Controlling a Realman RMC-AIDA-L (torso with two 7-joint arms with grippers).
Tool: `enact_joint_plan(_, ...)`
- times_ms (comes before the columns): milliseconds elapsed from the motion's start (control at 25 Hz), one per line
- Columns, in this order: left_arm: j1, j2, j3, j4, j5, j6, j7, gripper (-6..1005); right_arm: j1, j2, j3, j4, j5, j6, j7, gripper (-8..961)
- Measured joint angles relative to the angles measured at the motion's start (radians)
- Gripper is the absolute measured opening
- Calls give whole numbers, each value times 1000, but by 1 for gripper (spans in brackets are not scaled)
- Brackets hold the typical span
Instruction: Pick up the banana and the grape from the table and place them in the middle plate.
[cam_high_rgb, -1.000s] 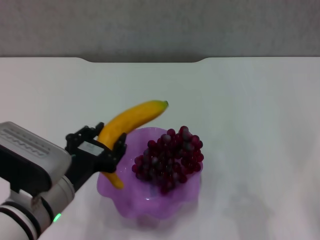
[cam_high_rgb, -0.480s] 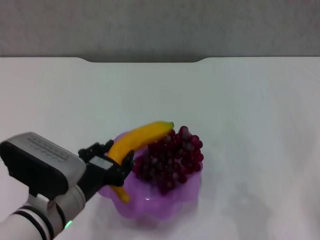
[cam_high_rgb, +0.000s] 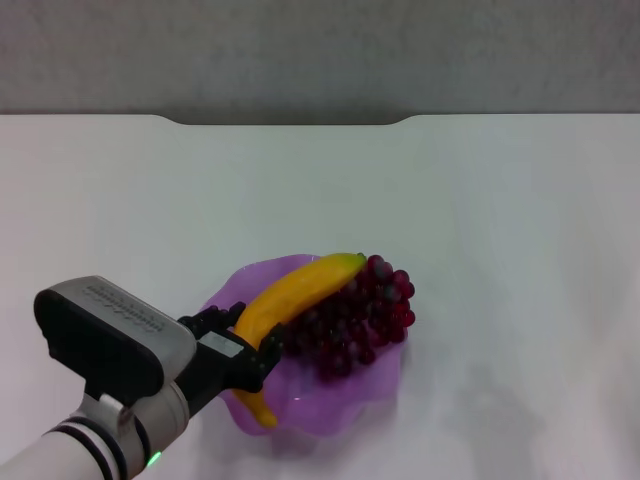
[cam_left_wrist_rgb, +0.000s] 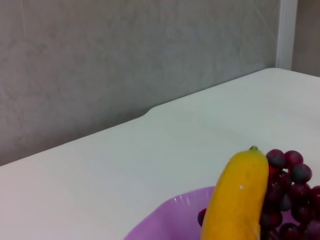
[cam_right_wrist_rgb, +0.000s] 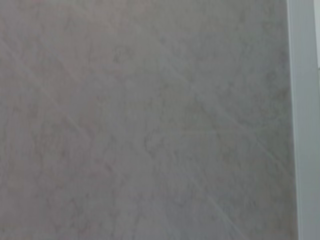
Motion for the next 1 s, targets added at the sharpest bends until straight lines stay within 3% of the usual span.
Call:
enact_joint_plan(280,-2,-2,13,-5,7,-8,19,511,0,1,0,0,0,-5,0,-1)
enact_joint_plan(520,3,0,11,-20,8,-9,24,593,0,2,0,2,0,-5,0,-1)
enact_joint_plan(800,25,0,16,-67,8,-11,71,808,0,2,0,3,0,-5,0,-1)
enact_joint_plan(1000,50,1,6,-115,9,-6,119,870,0,2,0,3,0,-5,0,0)
